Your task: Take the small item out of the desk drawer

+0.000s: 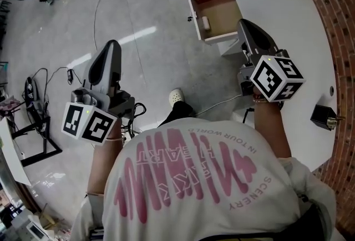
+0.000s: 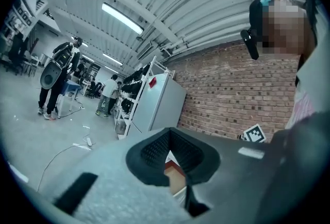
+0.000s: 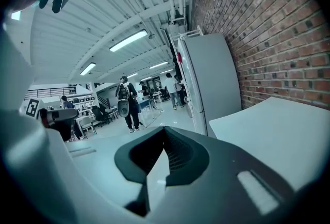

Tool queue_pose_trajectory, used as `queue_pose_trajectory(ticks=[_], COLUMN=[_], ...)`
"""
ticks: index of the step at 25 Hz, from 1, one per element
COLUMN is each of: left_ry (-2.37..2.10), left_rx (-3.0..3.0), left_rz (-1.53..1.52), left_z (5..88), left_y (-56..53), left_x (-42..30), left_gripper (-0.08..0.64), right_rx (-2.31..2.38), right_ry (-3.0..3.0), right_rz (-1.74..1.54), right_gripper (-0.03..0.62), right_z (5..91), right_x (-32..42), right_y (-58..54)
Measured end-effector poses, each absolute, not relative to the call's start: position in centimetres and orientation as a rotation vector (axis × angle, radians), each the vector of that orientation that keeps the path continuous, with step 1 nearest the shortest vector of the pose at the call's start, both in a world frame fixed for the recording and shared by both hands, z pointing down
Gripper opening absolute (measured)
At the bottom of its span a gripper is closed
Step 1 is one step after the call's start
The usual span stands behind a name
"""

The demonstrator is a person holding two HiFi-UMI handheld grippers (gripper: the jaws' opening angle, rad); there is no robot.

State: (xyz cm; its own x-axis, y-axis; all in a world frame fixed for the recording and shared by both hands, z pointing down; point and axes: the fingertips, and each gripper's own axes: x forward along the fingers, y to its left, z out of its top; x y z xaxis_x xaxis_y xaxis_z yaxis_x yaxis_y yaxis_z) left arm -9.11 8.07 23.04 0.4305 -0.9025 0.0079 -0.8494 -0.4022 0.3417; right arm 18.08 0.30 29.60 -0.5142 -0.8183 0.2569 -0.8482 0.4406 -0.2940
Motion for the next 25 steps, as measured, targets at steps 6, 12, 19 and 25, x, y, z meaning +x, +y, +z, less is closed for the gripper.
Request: queue_pose_trajectory(ticks=[6,12,19,25], left_ry=[-1.469,-1.424,-1.395,-1.353], left_rx=[2.399,2.441,2.493,2.472], left_rz=[-0.238,-0.269,-0.286,-0.274], left_z=[24.6,24.9,24.5,26.2], left_y=[4.1,1.4,-0.2,-0.2], left_x=[-11.5,-13.2,-13.9,-13.1], left_gripper=[0.005,0.003,-0.002,0.003], right_rx=[1.537,1.586,1.606,1.58], right_ry=[-2.555,-2.523,-2.454,-2.386], right_rz=[0.627,0.651,0.611,0.649], right_gripper=[0.011,0.011,0.011,0.011], right_z=[31.3,31.7,32.1,34.5], right_x=[15.9,14.4,14.2,14.2], right_y=[-2.8,-4.8,-5.5,-5.2])
